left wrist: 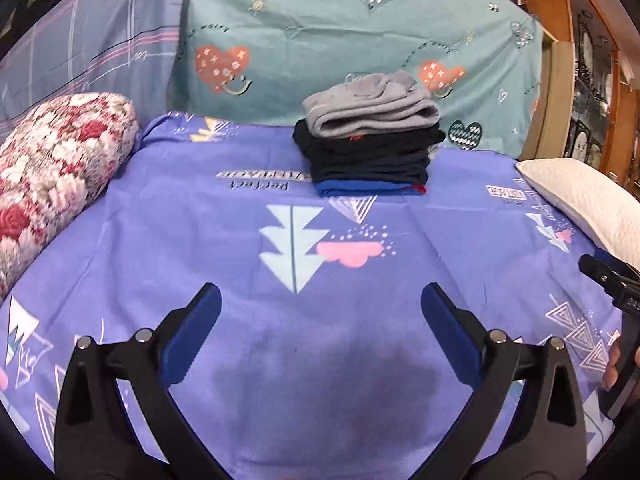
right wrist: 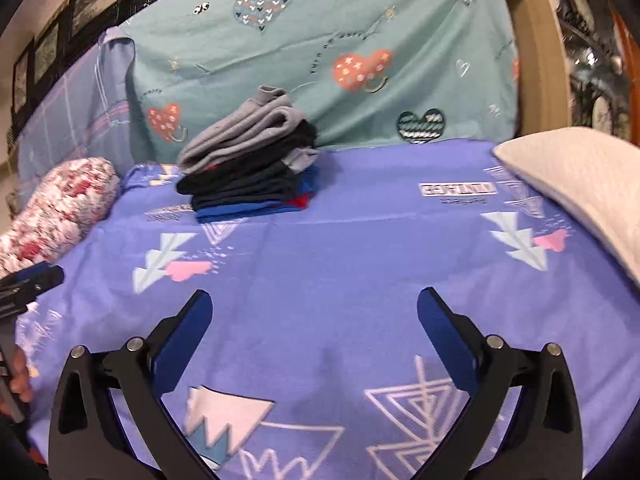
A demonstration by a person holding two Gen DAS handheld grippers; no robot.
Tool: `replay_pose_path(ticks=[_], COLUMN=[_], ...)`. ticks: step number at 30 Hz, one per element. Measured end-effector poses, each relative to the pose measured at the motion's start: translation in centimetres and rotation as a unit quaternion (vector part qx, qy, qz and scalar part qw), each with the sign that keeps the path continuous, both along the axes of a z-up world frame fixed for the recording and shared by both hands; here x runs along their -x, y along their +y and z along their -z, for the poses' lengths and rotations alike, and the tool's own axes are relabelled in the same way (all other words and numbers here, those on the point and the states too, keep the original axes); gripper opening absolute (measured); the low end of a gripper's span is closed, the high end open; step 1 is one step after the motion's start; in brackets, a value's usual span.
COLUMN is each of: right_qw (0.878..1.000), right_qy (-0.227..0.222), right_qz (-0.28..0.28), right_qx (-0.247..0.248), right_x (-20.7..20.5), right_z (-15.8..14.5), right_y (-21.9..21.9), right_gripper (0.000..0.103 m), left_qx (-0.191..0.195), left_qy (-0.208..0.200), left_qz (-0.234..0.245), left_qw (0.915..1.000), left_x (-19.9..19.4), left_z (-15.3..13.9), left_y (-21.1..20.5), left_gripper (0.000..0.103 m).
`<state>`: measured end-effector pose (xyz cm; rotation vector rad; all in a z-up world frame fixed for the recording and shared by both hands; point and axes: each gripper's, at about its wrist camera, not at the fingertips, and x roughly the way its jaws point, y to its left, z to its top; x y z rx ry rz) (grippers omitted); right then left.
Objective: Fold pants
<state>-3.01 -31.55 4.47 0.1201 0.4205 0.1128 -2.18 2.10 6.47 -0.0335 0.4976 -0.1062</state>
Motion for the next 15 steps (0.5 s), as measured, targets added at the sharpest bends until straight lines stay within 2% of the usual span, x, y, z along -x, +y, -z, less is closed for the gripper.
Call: replay_pose_path(ticks=[4,8,15], right_qw=[0.999,0.999,0.998], right_qy=[-0.012,-0.009,0.005], right_qz=[0.013,0.021,0.011], right_qx=[0.028,0.025,0.058], right_x=[1.7,1.6,1.1], right_z=[0.7,0.8,1.0], right_y=[0.5,0.1,1.3], right_gripper=[0.102,0.102,0.102], left_qx=[-0.026,-0.049,-0.06], left_qy=[-0.017,-0.022,-0.013], left_qz=[-0.025,-0.041,-0.063], left_qw=[0.9992,0.9977,0.9961], left_x=[1.3,1.4,1.1], left_z=[1.5,1.8,2.0], left_y=[-0.6,-1.0,-0.6], left_gripper=[0.101,0.101,0.101])
